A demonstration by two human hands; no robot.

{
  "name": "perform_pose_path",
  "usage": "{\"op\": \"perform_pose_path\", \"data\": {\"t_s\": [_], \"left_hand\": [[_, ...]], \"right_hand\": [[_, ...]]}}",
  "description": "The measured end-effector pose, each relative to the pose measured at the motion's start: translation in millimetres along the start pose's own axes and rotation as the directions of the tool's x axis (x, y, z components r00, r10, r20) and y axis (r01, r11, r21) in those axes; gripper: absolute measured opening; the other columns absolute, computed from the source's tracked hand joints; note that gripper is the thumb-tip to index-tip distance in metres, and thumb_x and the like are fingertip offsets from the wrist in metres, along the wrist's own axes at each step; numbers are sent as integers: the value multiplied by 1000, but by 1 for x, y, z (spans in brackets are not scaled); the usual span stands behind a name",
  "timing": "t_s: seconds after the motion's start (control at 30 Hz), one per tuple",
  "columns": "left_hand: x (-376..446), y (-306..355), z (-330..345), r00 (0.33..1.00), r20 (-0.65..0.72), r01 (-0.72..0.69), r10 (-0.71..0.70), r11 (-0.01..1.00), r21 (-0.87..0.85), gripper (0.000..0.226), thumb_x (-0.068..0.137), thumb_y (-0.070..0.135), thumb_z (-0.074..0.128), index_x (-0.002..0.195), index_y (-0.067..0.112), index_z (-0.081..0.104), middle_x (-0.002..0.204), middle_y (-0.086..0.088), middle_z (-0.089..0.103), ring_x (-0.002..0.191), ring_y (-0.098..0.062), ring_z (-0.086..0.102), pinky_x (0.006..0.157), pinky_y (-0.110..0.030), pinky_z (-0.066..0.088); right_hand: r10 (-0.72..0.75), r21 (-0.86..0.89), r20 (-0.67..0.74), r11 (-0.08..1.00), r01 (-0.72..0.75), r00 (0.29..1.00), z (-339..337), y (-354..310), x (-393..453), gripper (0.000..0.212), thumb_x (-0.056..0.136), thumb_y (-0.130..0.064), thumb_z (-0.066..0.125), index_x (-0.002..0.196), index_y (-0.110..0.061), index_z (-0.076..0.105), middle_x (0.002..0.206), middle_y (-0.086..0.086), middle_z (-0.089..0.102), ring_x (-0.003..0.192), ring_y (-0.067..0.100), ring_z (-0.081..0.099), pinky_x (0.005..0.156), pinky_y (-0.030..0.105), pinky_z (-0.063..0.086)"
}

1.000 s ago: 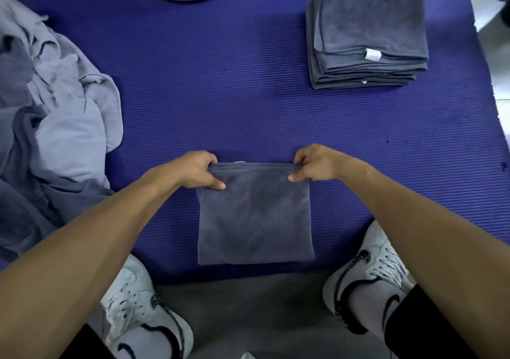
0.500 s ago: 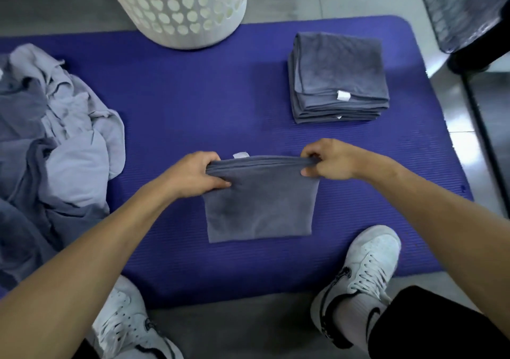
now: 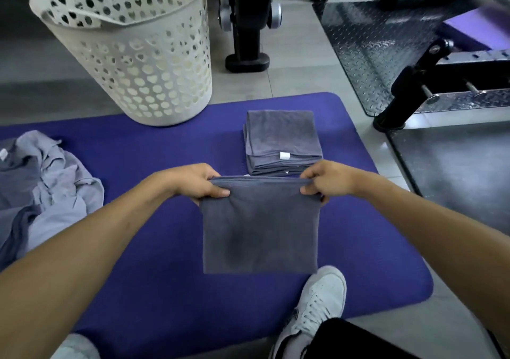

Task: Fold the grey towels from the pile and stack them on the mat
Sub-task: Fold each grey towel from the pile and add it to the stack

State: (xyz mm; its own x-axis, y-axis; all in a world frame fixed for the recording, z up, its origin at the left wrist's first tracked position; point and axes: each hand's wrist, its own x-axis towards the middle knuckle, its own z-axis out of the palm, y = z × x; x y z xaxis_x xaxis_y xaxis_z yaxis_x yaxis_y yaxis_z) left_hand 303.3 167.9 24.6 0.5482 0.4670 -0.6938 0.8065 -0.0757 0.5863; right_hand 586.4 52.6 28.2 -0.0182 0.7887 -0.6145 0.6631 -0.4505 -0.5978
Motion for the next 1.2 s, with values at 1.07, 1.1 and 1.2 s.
{"op": "perform_pose_path", "data": {"t_s": [1.07, 1.1, 1.2], "left_hand": [[238, 7, 25, 659, -399, -81, 637, 587, 805, 49, 63, -7, 80, 108, 5, 65, 114, -12, 67, 97, -31, 67, 39, -36, 53], [240, 5, 27, 654, -399, -69, 642, 576, 814, 50, 61, -6, 82, 107, 6, 66, 117, -13, 67, 99, -30, 66, 38, -35, 53], [244, -3, 35, 639, -430, -45, 637, 590, 807, 52, 64, -4, 83, 112, 6, 66, 126, -11, 65, 111, -26, 59, 44, -34, 56]], "right_hand": [[-369, -569, -446, 820, 60, 815, -31, 139, 189, 63, 81, -13, 60, 142, -10, 45, 134, 11, 46, 122, 35, 44, 94, 45, 45], [-384, -583, -445, 810, 64, 809, -27, 141, 188, 65, 82, -13, 59, 145, -9, 42, 142, 11, 43, 131, 35, 40, 102, 45, 40], [-367, -590, -431, 806, 50, 824, -12, 148, 188, 71, 89, -13, 49, 155, -9, 23, 162, 10, 20, 150, 31, 16, 119, 45, 21]]}}
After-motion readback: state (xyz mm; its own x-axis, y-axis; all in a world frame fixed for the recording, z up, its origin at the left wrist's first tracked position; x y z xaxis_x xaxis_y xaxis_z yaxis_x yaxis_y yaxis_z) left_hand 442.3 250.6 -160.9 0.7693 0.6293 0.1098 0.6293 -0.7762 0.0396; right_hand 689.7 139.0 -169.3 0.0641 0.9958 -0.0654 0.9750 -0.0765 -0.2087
